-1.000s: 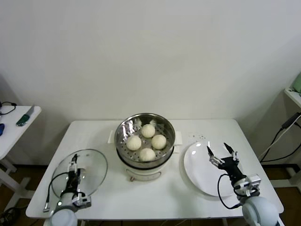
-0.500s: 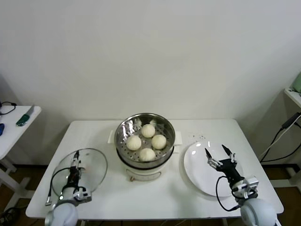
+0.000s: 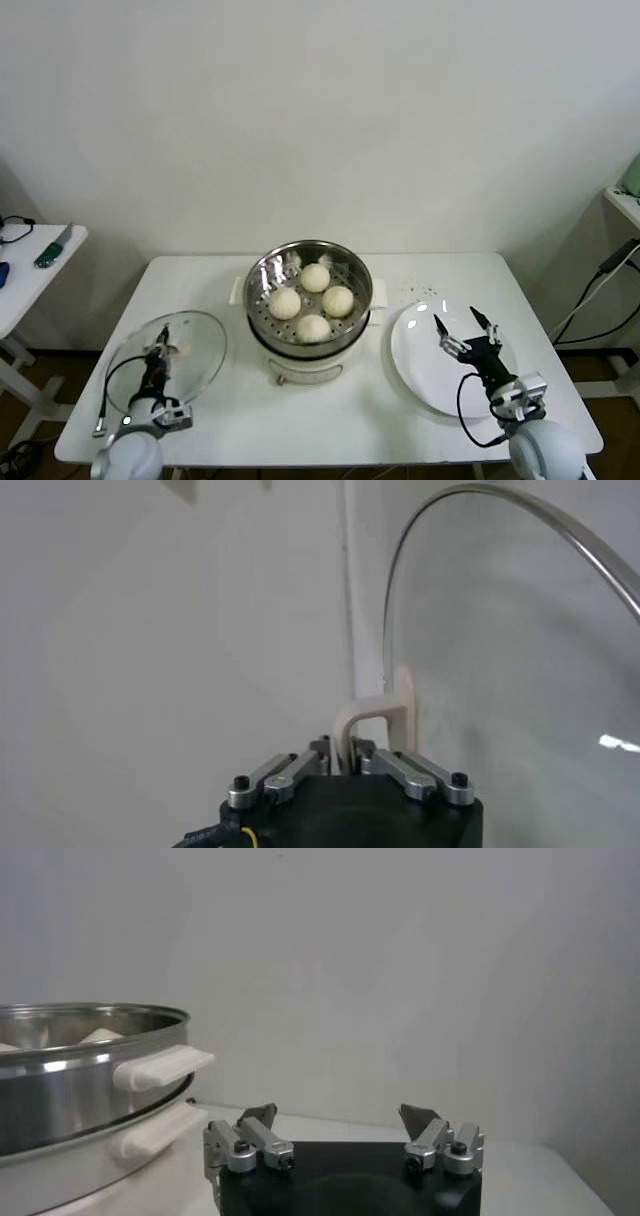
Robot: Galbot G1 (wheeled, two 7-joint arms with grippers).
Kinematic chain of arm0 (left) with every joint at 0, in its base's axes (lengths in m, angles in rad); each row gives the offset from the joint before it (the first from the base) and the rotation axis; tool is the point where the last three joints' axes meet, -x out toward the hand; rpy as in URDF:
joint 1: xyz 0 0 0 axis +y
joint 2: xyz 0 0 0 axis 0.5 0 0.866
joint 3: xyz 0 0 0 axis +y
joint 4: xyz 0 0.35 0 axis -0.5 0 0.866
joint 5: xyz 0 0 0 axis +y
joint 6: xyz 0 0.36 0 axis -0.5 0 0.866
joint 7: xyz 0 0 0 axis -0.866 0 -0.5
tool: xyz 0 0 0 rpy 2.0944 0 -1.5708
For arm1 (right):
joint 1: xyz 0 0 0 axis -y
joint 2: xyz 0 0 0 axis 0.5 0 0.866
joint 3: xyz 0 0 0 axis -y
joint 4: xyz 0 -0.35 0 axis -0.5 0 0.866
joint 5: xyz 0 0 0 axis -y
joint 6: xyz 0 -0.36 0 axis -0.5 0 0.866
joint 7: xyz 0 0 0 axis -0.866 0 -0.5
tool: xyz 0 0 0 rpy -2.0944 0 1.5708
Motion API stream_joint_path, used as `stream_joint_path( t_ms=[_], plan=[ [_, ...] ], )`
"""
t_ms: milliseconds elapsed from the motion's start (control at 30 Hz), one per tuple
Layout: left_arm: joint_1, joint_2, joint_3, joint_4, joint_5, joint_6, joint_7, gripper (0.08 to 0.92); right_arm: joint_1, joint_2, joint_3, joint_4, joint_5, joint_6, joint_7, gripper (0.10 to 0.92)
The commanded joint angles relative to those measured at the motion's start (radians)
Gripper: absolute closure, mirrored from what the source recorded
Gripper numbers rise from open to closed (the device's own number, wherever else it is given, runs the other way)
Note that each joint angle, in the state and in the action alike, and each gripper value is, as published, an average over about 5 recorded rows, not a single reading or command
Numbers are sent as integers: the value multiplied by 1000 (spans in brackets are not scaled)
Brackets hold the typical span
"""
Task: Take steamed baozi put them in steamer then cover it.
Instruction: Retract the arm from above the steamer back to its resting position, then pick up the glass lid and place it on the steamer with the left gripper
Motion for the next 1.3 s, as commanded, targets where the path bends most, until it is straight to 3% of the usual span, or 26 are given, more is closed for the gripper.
stream_joint_path(
  t_ms=[33,133,433,667,933,1100,1300],
  plan=[
    [66,37,-3,-166,-48,47,-7,812,5,-6,0,0,-4,1,-1,203],
    [99,58,-10,-236,-53,81,-5,847,9,-13,0,-1,-4,1,0,203],
    [188,146,-6,-507,-81,273,5,847,40,-45,-9,-21,-8,1,5,203],
    [177,263,84,-654,-109,435,16,847,80,-70,-44,-45,-13,-3,18,203],
    [1,416,354,-657,-170,572,76,847,133,-99,-102,-73,-15,-17,41,203],
    [-173,387,559,-624,-139,630,192,847,160,-107,-128,-91,-17,-26,52,203],
    [-378,332,708,-532,-95,645,326,847,177,-109,-135,-116,-28,-27,56,203]
  ],
)
